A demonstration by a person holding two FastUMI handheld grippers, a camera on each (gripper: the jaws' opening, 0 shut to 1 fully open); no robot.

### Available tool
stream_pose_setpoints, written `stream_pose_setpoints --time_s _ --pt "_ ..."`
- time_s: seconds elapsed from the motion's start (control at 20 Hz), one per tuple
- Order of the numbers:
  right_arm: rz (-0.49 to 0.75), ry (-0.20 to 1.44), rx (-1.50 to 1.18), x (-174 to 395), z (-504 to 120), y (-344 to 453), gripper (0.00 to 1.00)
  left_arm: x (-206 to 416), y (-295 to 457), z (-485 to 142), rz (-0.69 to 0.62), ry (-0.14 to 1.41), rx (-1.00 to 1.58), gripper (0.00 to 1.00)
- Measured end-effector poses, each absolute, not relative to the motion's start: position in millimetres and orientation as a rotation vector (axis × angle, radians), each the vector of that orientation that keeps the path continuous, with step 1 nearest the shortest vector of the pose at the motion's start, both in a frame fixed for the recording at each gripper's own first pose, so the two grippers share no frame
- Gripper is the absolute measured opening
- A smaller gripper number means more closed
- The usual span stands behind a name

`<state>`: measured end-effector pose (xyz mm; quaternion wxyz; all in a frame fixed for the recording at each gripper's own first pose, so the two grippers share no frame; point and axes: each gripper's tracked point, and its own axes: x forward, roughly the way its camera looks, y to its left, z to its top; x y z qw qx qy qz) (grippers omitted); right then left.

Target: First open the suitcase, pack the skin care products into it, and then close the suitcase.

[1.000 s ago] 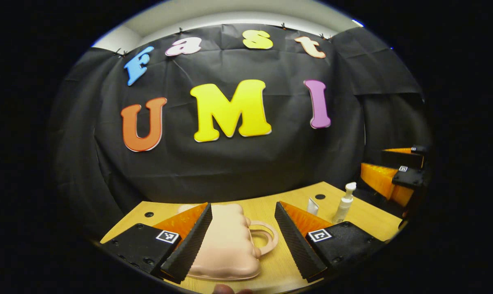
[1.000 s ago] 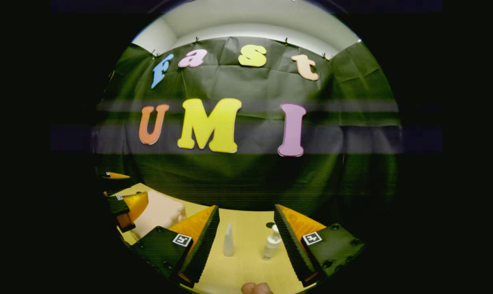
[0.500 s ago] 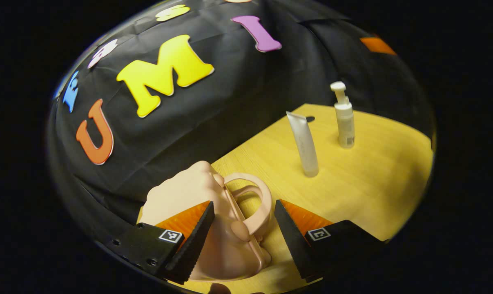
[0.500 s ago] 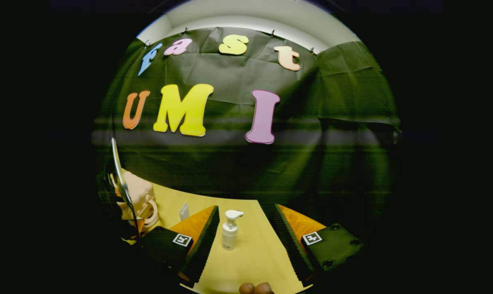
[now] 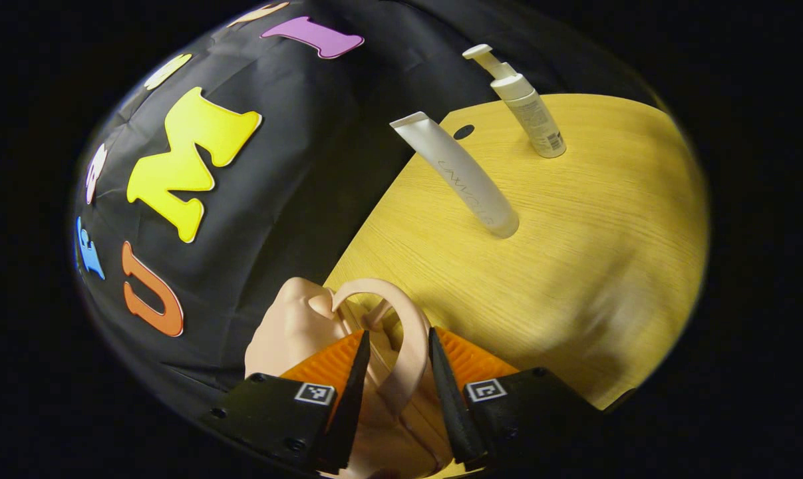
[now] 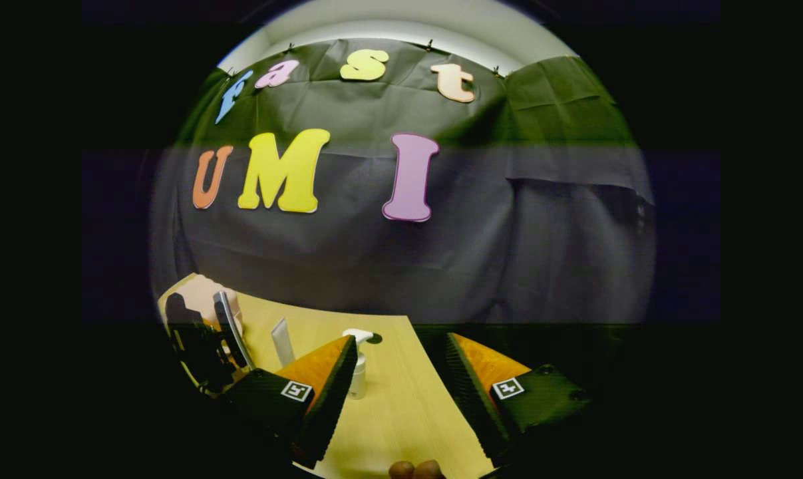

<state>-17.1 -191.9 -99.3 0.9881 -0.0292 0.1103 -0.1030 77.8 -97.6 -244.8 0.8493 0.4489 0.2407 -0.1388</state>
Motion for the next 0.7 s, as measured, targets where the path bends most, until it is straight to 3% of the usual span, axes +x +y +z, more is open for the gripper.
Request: stream_pose_setpoints --time_s 0.1,0.2,0.5,0.7 --pt "-0.2 0.23 -0.046 -16 -103 -191 0.8 76 -98 -250 -0.292 0.545 0.927 0.42" --pt "-0.19 0.232 -0.046 -13 -105 -187 0.8 76 -100 -254 -0.289 0.576 0.919 0.34" --pt "-0.176 0.209 -0.037 -7 -89 -179 0.8 74 -107 -235 -0.311 0.548 0.832 0.21" --pt "-0.169 0.195 -0.034 -8 -77 -170 0.8 70 -99 -207 -0.308 0.515 0.698 0.17"
